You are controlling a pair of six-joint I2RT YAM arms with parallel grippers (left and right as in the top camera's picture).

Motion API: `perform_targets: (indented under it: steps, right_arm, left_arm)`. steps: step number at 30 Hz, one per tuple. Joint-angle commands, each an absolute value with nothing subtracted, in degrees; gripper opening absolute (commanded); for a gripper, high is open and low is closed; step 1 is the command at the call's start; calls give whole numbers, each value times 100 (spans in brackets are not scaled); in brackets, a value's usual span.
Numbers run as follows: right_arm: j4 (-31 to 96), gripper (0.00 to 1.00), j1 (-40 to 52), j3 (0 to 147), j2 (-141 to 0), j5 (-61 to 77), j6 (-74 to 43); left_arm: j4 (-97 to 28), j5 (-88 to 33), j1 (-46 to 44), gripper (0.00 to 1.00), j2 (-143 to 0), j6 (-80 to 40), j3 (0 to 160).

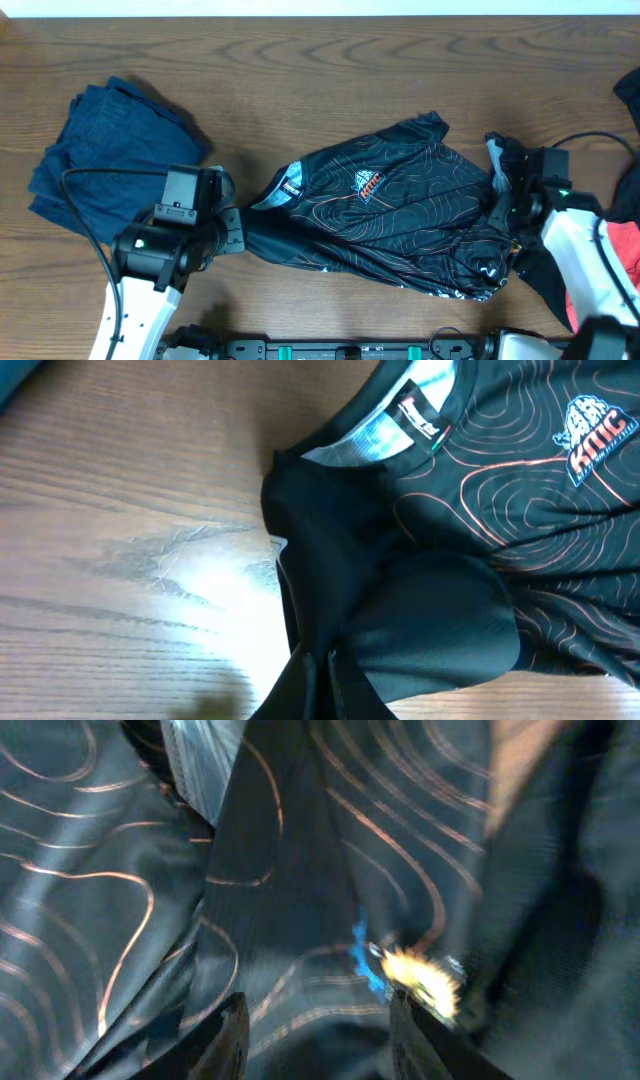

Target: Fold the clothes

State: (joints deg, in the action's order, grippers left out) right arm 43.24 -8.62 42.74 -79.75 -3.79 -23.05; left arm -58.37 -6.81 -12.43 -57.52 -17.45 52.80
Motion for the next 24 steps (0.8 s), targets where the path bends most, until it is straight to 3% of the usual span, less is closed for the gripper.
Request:
perform_targets:
  steps: [1,3,4,6,12,20,24]
  right_arm:
    - [4150,44,-797,4185,-8333,-89,-2322]
    - [4005,40,-740,4185,-8543,-14,-2189]
    - [3938,30,-707,4185,-8635,-14,-2156]
    - [3859,1,-685,4185,-8737,-16,-2158]
    - [3946,1,-698,4554,-8597,117,-2248]
    - [4517,1,-744,7013,-8243,137,-2139]
    - [5321,1,-858,8016,-8217,-738,-2139]
  left_arm:
    - [-5800,-550,-1212,6,-5878,-2034,5271]
    - [-5754,-550,-1212,6,-5957,-2095,5271]
    - [-5734,-552,-1212,6,-5996,-2095,5271]
    - [-5712,-552,-1212,6,-6047,-2115,5271]
    - [-5343,-548,-1212,6,-6023,-2071,5282]
    - [-4241,-89,-1210,6,-5817,-1612,5448]
    - [-4357,290,-1151,6,-5588,-1616,5452]
